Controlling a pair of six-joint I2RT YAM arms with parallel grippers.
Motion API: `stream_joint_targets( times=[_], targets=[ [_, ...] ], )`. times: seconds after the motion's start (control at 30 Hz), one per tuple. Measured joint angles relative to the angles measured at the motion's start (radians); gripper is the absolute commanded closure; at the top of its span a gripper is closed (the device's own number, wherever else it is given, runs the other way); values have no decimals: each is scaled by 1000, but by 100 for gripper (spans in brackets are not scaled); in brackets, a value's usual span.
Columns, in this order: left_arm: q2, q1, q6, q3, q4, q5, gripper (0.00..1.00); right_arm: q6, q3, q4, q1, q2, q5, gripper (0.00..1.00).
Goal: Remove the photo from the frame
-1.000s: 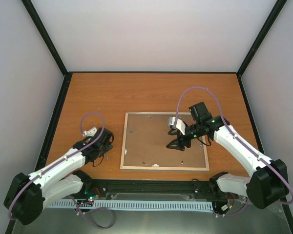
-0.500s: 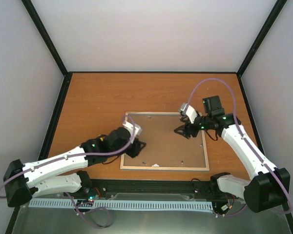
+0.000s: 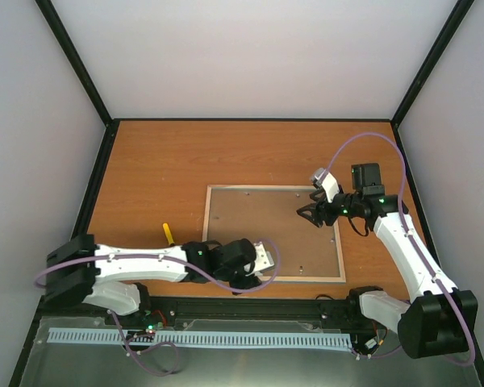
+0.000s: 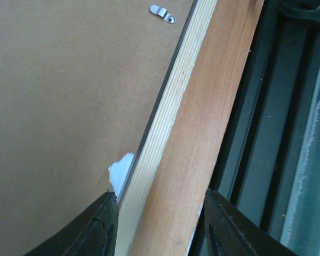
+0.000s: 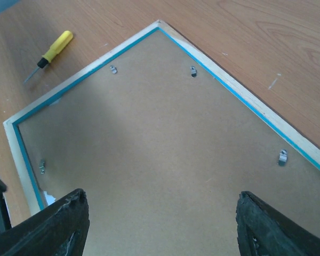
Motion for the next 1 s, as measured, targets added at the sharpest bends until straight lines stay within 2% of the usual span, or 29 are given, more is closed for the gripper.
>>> stream_joint_targets(
  times=[0.17, 0.43, 0.5, 0.6, 0.77, 1.0],
  targets=[
    [154, 0, 68, 81, -2, -3, 63, 0, 0, 2, 0, 0, -16, 26],
    [292, -2, 135, 120, -23, -26, 70, 0, 0, 8, 0, 0, -18, 26],
    [306, -2, 142, 121, -26, -40, 71, 0, 0, 8, 0, 0, -18, 26],
    [320, -2, 153, 122, -23, -63, 83, 0, 0, 8, 0, 0, -18, 27],
    [338, -10, 209, 134, 3, -74, 97, -21, 0, 2, 0, -1, 3, 27],
    [335, -5, 201, 129, 13, -116, 99, -156, 36, -100, 0, -73, 135, 27]
  ],
)
